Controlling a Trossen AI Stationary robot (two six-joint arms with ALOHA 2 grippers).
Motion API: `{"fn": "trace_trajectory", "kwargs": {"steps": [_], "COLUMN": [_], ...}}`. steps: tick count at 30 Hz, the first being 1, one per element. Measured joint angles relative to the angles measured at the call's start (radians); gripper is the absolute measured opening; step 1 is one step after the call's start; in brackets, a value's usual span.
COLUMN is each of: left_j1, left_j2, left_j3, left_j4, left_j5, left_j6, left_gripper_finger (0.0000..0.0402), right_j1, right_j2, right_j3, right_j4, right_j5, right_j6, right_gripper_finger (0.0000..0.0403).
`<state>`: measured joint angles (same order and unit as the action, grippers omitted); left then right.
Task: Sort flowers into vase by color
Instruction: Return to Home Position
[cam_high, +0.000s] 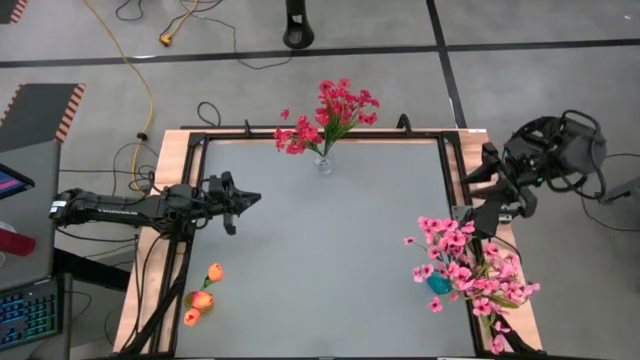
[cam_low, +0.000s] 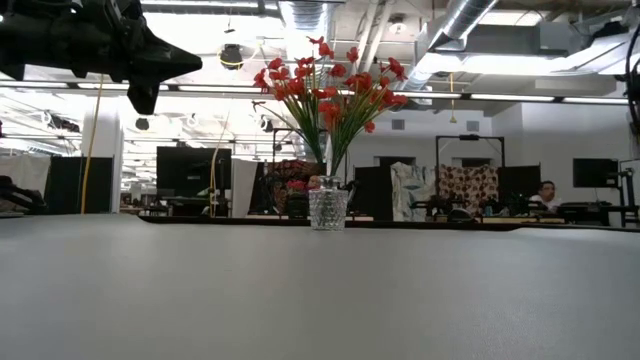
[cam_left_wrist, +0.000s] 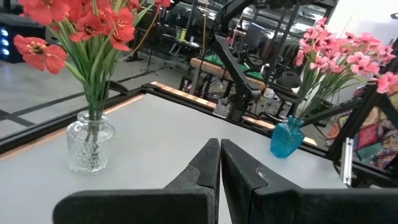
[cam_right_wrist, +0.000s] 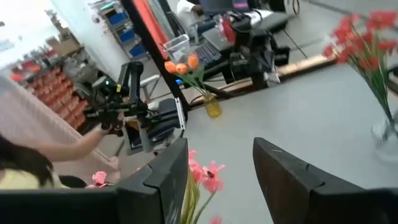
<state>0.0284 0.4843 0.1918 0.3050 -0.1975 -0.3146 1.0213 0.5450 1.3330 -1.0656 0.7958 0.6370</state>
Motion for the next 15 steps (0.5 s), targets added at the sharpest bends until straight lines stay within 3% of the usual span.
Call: {"fn": "trace_trajectory", "kwargs": {"steps": [7, 15], "left_j1": [0.0, 0.0], "left_j2": [0.0, 0.001], "left_j3": [0.0, 0.0], "left_j4": [0.008, 0.057], "left_j5": [-0.028, -0.027], "left_j6": [0.015, 0.036], "left_gripper_finger": [0.0, 0.0], "right_j1": [-0.015, -0.102], "right_j2": [0.057, 0.161], "right_j3": [-0.076, -0.079], "right_j4": [0.184, 0.269], "right_j5": [0.127, 0.114], "right_j6": [-0.217, -0.403], "right_gripper_finger": [0.0207, 0.0205]}}
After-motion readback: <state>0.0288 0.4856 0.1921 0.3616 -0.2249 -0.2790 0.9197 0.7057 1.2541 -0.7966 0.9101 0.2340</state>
